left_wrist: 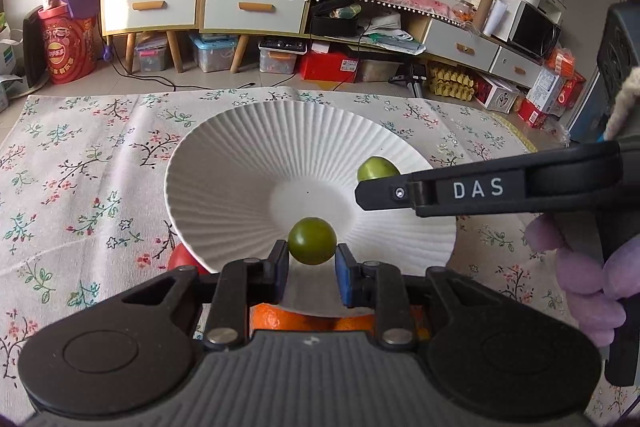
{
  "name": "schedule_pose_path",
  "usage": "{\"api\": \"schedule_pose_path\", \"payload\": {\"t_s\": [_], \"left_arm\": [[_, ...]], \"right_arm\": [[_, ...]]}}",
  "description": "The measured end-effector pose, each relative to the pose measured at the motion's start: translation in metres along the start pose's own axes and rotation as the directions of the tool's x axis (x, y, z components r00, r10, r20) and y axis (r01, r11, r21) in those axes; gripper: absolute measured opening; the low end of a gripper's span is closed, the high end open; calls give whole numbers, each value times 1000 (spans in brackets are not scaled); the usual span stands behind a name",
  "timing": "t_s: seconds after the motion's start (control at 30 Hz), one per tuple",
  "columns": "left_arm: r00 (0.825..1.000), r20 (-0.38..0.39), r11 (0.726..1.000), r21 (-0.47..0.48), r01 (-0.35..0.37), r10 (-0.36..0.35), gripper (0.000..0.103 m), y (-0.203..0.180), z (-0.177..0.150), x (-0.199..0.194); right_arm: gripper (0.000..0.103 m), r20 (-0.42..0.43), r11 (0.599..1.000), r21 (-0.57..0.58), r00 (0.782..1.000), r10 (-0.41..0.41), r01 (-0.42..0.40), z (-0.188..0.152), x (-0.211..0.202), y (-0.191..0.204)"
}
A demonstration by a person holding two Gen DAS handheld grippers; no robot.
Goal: Organize fruits
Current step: 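Carry both green limes into the white bowl and open both tools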
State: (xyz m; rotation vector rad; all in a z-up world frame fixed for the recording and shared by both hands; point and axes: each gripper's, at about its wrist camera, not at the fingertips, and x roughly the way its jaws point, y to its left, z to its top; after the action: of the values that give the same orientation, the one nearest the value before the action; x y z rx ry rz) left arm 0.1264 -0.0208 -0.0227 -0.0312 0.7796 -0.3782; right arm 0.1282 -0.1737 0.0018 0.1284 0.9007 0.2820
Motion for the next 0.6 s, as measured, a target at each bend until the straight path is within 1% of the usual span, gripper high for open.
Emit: {"api": "schedule_pose_path", "payload": {"t_s": [0.2,0.3,0.4,0.6], "left_arm": [[1000,-18,1000,16,23,-22,17,1,7,16],[1000,-22,999,35,17,-16,18,1,9,22],[999,-26,999,35,20,-19,18,2,11,26],[999,-37,998,54,17,-15,18,0,15,31]], "right_arm": [[24,-28,1000,17,1000,-3,4,7,18,0],[24,-40,1000,21,999,-8,9,10,25,0],[24,-53,1000,29,999,-6,7,12,32,-2],[24,-64,999,35,998,-12,15,13,36,-3]]}}
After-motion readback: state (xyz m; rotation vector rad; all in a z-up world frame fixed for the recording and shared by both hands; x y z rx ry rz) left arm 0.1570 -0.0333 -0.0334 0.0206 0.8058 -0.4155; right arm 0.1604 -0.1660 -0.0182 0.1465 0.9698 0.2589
